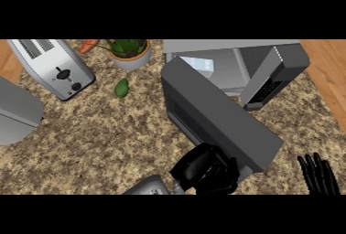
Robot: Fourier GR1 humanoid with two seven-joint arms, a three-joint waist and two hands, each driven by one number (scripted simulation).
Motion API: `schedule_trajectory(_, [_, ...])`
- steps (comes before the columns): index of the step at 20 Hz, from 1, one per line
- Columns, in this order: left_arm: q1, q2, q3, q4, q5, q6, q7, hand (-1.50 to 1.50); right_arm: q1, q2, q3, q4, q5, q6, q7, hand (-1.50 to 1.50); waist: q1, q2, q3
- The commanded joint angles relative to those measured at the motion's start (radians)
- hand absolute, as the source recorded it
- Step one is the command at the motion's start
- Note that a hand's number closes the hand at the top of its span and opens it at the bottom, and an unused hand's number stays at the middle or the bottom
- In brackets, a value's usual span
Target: Pick up the milk, place it into the microwave and close the microwave
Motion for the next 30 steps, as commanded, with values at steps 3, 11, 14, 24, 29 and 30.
schedule_trajectory(3, [-0.088, 0.0, -0.064, 0.125, 0.126, 0.162, -0.059, 1.5, -0.004, -0.035, 0.029, -0.125, -0.063, 0.09, 0.016, -1.5, -0.06, 0.015, 0.0])
schedule_trajectory(11, [-0.197, 0.0, 0.02, 0.17, 0.282, 0.301, -0.176, 1.5, 0.011, -0.067, 0.061, -0.242, -0.113, 0.085, 0.092, -1.5, -0.124, 0.026, -0.002])
schedule_trajectory(14, [-0.258, 0.0, 0.068, 0.207, 0.335, 0.344, -0.18, 1.5, 0.021, -0.076, 0.086, -0.268, -0.124, 0.097, 0.118, -1.5, -0.142, 0.033, -0.002])
schedule_trajectory(24, [-0.374, 0.0, 0.172, 0.329, 0.499, 0.345, -0.284, 1.5, 0.042, -0.127, 0.101, -0.367, -0.202, 0.129, 0.182, -1.5, -0.207, 0.061, -0.002])
schedule_trajectory(29, [-0.415, 0.0, 0.203, 0.41, 0.542, 0.331, -0.337, 1.5, 0.065, -0.159, 0.082, -0.404, -0.239, 0.141, 0.2, -1.5, -0.239, 0.069, -0.001])
schedule_trajectory(30, [-0.433, 0.0, 0.208, 0.425, 0.551, 0.332, -0.335, 1.5, 0.063, -0.158, 0.093, -0.409, -0.229, 0.138, 0.206, -1.5, -0.245, 0.072, 0.0])
